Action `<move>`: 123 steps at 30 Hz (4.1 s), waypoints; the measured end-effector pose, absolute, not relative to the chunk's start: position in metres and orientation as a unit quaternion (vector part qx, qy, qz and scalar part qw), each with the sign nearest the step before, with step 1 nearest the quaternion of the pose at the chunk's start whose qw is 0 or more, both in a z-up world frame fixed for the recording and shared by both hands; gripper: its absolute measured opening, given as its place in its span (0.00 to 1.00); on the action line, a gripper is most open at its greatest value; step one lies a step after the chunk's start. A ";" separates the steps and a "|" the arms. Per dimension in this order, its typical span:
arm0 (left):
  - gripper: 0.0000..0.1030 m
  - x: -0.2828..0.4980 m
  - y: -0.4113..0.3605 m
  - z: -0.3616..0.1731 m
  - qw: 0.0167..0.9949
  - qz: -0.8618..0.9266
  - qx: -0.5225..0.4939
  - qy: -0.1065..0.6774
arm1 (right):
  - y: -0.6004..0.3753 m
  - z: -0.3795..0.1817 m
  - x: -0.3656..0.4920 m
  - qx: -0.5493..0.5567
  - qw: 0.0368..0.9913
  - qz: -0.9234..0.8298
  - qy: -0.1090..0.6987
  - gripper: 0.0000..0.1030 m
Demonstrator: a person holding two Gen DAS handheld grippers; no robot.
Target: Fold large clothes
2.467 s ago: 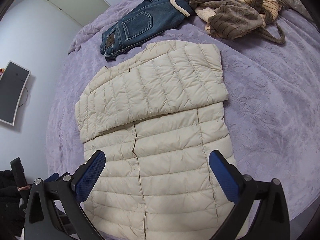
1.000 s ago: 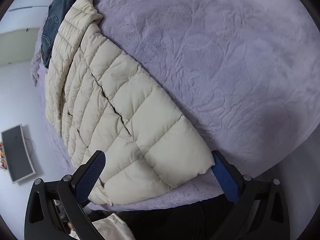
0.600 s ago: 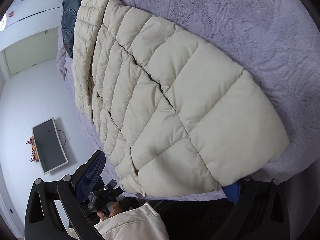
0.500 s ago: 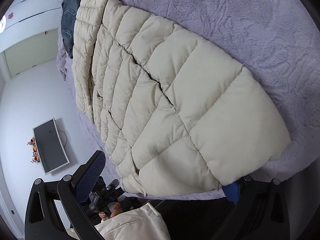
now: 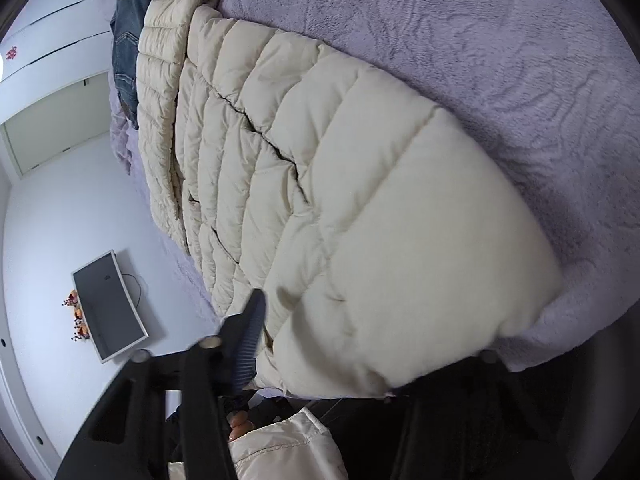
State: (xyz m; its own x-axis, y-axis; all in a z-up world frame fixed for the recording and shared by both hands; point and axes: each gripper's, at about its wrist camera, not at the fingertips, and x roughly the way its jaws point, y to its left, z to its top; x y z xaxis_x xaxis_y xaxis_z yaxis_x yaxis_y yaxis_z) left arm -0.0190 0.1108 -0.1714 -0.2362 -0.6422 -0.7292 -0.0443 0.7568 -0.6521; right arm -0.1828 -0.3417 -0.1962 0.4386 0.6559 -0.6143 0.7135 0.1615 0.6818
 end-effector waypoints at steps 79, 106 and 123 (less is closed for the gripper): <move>0.50 0.304 -0.039 -0.078 0.834 -0.195 -0.012 0.516 | -0.422 -0.113 0.199 0.285 0.816 -0.029 0.503 0.17; 0.50 0.356 -0.030 -0.120 0.837 -0.102 -0.080 0.531 | -0.442 -0.169 0.243 0.281 0.804 -0.089 0.516 0.17; 0.50 0.247 0.003 -0.082 0.841 -0.125 -0.071 0.521 | -0.403 -0.111 0.183 0.301 0.822 -0.035 0.483 0.60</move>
